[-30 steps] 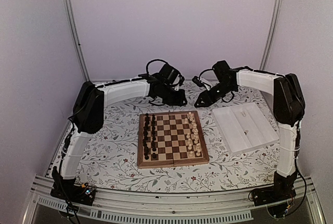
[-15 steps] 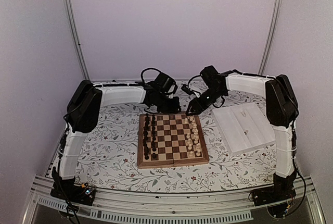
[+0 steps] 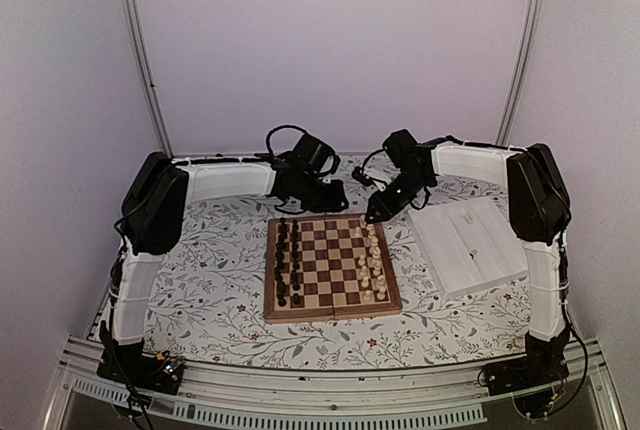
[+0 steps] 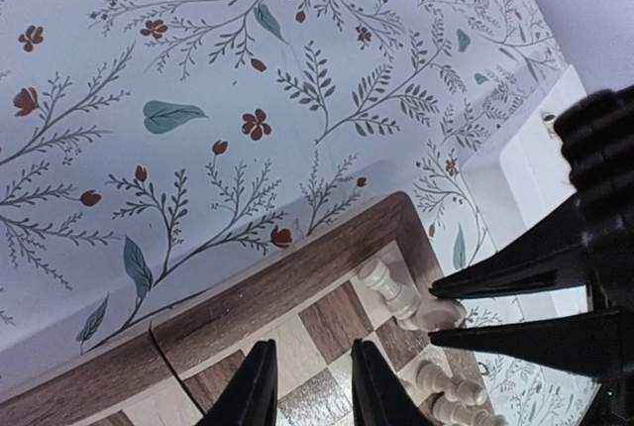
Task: Set up the chess pieces on the board
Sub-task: Pick up the chess piece from the chessboard.
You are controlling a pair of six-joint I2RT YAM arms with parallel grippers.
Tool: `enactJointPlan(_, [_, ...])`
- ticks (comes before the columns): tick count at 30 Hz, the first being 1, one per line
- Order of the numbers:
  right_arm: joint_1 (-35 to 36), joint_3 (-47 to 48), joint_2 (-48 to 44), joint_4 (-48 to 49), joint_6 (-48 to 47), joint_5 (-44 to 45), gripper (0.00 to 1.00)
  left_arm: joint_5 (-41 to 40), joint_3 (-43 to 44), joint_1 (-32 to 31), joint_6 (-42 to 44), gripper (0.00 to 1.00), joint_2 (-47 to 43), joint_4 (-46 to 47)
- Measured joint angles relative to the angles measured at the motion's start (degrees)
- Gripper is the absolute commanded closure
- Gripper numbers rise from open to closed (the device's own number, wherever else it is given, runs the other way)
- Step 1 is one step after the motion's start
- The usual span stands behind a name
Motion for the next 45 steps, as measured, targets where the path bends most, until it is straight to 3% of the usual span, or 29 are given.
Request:
enactJointPlan(10, [0.0,0.3,0.0,-0.3,0.3,0.2,1.0,0.5,-0.2,0.0,-0.5,0.68,0.0,0.7])
enactJointPlan(20, [0.0,0.4,-0.1,-0.1,-0.2,0.3,1.0,4.3,-3.8,0.6,-4.8,0.58,-0.9,7.1])
enactJointPlan(45, [0.0,0.4,-4.9,1.6,-2.7,-1.7,1.0,16.5,-10.5,2.9,-16.7,0.55,-1.5,24.1])
